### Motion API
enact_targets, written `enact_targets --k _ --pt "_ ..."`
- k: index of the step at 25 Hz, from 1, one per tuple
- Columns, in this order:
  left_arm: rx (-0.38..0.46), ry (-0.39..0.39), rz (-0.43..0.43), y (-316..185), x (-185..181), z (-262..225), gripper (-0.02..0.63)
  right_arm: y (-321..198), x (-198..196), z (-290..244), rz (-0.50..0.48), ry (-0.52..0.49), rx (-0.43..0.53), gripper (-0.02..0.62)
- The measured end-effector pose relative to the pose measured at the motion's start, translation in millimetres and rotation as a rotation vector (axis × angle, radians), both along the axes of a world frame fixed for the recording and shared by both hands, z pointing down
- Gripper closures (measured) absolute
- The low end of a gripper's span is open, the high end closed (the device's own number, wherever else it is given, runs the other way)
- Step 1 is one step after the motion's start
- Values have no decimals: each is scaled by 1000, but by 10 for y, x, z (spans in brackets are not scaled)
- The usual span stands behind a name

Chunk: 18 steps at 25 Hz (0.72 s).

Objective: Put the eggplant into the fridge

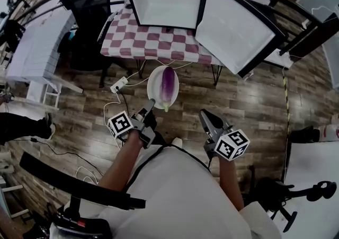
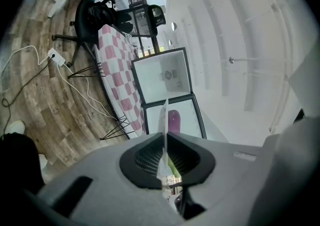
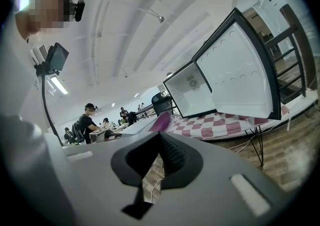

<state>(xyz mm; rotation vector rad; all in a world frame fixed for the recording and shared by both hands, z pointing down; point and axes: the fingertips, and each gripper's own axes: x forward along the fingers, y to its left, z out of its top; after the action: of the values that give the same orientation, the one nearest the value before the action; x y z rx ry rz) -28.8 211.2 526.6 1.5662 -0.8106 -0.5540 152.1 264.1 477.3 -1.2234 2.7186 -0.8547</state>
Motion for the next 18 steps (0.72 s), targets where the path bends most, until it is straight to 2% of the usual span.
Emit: enact_targets --k 8,18 --pt "33 15 4 -14 80 -111 572 -34 47 21 -5 -23 -10 588" --pt "22 24 -13 -161 -34 -15 574 -202 -25 39 -10 -18 -23 588"
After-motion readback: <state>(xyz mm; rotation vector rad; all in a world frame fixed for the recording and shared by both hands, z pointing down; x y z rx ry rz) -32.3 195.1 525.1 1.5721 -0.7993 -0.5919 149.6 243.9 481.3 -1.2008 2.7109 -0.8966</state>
